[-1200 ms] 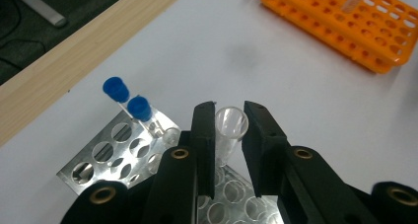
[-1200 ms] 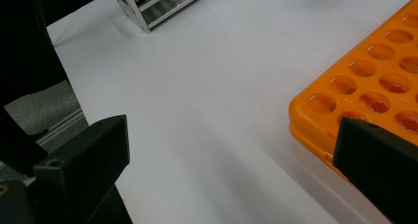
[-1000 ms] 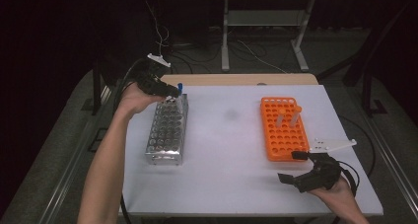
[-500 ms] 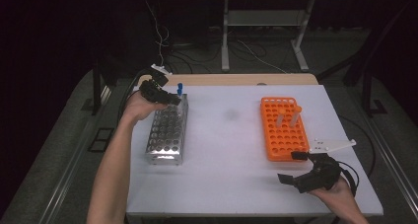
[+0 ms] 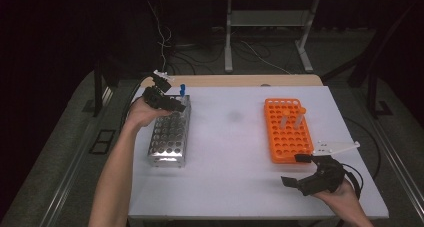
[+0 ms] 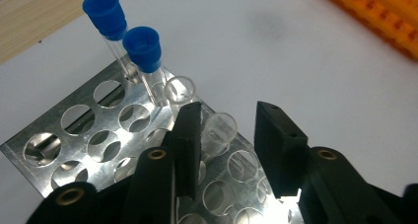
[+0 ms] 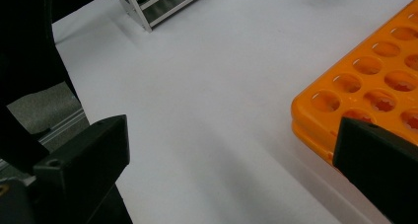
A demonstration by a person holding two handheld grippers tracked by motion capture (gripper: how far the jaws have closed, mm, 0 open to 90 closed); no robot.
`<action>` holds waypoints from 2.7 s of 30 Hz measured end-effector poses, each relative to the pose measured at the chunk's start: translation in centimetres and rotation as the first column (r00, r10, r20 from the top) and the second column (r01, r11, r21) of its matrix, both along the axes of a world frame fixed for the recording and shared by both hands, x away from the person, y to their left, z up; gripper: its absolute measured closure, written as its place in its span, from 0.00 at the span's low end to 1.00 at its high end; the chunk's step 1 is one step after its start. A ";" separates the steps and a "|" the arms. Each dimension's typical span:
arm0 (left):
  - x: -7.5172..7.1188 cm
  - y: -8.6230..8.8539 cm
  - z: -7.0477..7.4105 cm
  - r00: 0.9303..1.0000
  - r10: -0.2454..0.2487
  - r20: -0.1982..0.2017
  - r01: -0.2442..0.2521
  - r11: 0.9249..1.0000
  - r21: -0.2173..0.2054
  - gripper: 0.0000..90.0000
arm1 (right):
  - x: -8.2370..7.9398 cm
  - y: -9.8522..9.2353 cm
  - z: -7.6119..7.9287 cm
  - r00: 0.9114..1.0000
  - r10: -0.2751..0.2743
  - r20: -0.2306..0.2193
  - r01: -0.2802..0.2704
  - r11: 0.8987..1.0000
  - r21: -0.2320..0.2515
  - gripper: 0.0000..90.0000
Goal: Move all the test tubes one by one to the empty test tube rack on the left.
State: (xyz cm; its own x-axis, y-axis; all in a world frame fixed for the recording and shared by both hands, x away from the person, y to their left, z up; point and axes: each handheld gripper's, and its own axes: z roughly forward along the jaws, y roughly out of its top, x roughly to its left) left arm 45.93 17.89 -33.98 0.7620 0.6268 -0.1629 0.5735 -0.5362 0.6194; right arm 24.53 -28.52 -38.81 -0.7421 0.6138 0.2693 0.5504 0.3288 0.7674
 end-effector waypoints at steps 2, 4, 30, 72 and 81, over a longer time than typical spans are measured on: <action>-0.3 0.0 0.2 1.000 0.004 -0.003 -0.004 1.000 -0.011 0.61 | 0.0 0.0 0.0 1.000 0.000 -0.001 0.000 1.000 0.000 0.00; -0.7 0.1 0.5 1.000 0.013 -0.003 -0.013 1.000 -0.018 0.55 | 0.0 0.0 0.0 1.000 -0.001 -0.001 0.001 1.000 -0.001 0.01; -8.7 -0.2 3.4 0.991 0.044 0.127 -0.024 0.988 -0.153 0.03 | 0.4 -1.0 1.3 1.000 -0.022 0.009 0.022 1.000 -0.017 0.00; -18.0 -4.7 -0.5 0.976 -0.115 0.187 0.147 0.975 -0.168 0.00 | 9.9 -0.6 0.6 0.986 -0.169 0.018 0.169 0.975 -0.146 0.18; -18.4 -4.9 -1.1 0.974 -0.134 0.183 0.165 0.972 -0.168 0.00 | 11.3 0.1 -0.5 0.974 -0.222 0.037 0.226 0.961 -0.160 0.37</action>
